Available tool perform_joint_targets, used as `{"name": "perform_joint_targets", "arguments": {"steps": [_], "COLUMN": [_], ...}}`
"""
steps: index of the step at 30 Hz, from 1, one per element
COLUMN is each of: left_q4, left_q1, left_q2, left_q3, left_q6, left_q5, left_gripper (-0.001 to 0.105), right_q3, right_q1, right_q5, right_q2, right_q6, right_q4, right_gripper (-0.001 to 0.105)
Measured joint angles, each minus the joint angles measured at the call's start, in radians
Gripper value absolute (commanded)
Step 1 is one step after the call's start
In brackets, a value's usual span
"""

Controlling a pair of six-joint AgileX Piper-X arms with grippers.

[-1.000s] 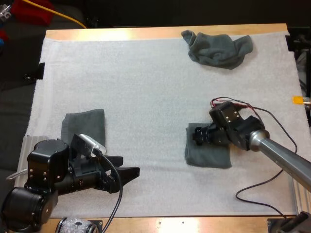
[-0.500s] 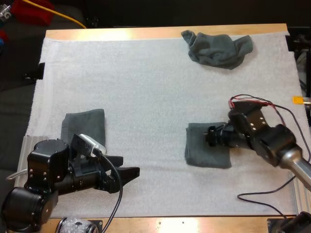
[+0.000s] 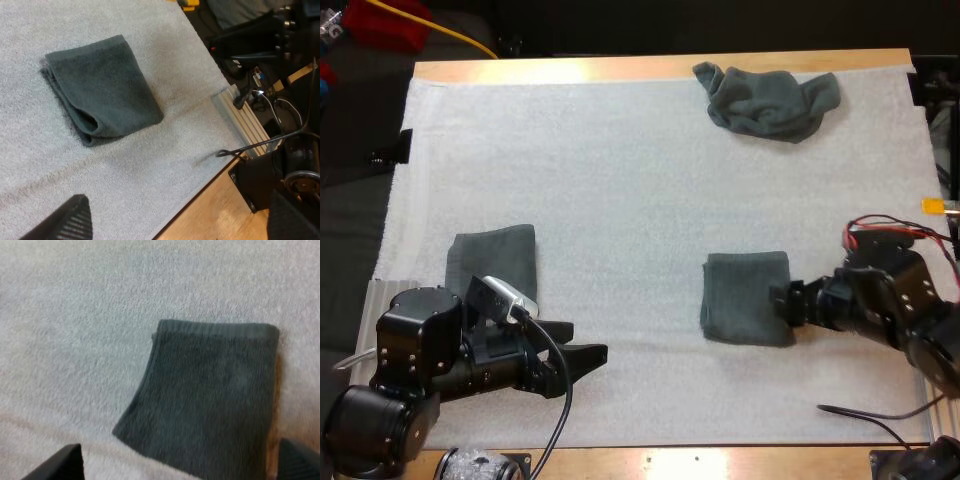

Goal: Pick towel from pile, fold and stack

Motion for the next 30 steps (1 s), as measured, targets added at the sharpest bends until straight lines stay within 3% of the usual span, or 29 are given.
{"name": "perform_joint_targets", "arguments": {"steps": [17,30], "left_q4": [-0.033,-0.139], "left_q1": [0.0,0.0], "left_q2": [0.021,0.234], "left_q3": [0.0,0.004], "left_q6": [0.022,0.028], "left_q5": [-0.015,-0.015], "left_gripper": [0.071,0.071], "right_q3": [0.0,0.0], "right_q1": [0.0,0.0], "right_q5": [-0.029,-0.046], "right_q2": [-0.153,-0.153], "right_q6": [0.03,0.03], "right_q4": [0.06,0.06], "right_gripper": [0.074,0.074]}}
